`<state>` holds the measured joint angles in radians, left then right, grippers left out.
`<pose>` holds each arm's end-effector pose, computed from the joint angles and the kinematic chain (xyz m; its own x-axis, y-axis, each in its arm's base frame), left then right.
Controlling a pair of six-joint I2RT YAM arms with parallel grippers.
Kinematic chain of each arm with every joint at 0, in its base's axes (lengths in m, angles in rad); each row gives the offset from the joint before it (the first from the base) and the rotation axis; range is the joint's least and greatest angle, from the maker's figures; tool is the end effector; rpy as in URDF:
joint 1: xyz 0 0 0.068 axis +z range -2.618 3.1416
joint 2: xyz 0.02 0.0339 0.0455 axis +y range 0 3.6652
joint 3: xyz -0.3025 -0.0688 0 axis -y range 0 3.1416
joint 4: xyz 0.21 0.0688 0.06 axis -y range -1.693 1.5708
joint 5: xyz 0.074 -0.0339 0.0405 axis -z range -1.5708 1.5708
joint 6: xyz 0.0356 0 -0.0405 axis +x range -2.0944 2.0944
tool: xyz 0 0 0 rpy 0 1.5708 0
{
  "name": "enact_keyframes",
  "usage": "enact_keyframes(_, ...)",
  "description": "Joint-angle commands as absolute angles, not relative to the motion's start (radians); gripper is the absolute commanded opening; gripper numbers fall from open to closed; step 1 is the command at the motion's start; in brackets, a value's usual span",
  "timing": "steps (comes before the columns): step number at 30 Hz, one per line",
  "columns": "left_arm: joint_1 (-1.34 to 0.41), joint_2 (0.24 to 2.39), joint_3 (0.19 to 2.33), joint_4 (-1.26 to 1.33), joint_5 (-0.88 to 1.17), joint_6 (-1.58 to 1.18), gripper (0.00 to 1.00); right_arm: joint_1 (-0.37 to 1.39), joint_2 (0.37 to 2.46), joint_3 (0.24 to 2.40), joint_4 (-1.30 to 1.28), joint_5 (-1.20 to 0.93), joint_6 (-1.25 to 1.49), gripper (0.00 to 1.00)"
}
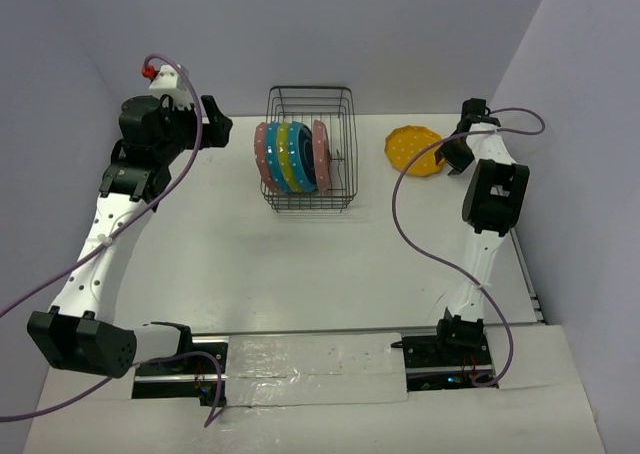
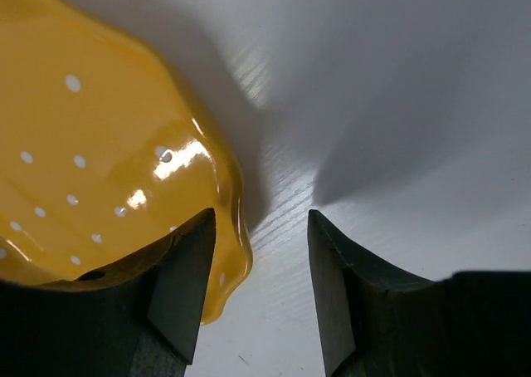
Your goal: Load the plates into the dish rack
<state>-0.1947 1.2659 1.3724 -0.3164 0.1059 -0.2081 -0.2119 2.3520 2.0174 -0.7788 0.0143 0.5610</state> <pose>0.2334 -0.0499 0.4612 -0.2607 -0.1580 -0.9524 0.2452 0.9433 -0.2236 0.4882 -0.1055 0.2177 -0.6275 0.6791 -0.3807 0.6500 0.7262 0.2241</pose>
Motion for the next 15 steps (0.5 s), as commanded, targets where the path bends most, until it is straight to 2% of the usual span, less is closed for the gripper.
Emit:
enact_keyframes(1, -0.196, 1.279, 1.408, -0.291, 0.094, -0.206, 0.99, -0.209, 2.376, 2.048, -0.802, 0.012, 0.583, 0.55)
enact_keyframes(8, -0.196, 1.296, 1.422, -0.311, 0.084, -0.201, 0.99, -0.209, 2.399, 2.065, -0.808, 0.024, 0.588, 0.44)
enact_keyframes(9, -0.196, 1.298, 1.428, -0.314, 0.084, -0.199, 0.99, -0.209, 2.401, 2.066, -0.808, 0.025, 0.588, 0.39)
enact_keyframes(10, -0.196, 1.301, 1.434, -0.322, 0.084, -0.199, 0.99, -0.207, 2.402, 2.068, -0.81, 0.023, 0.583, 0.27)
enact_keyframes(12, -0.198, 1.307, 1.446, -0.339, 0.086, -0.196, 0.99, -0.209, 2.398, 2.06, -0.81, 0.018, 0.578, 0.15)
enact_keyframes(13, -0.196, 1.31, 1.451, -0.344, 0.086, -0.196, 0.99, -0.209, 2.393, 2.054, -0.81, 0.017, 0.577, 0.03)
enact_keyframes(15, -0.196, 1.313, 1.457, -0.353, 0.09, -0.198, 0.99, -0.21, 2.379, 2.033, -0.81, 0.014, 0.574, 0.0)
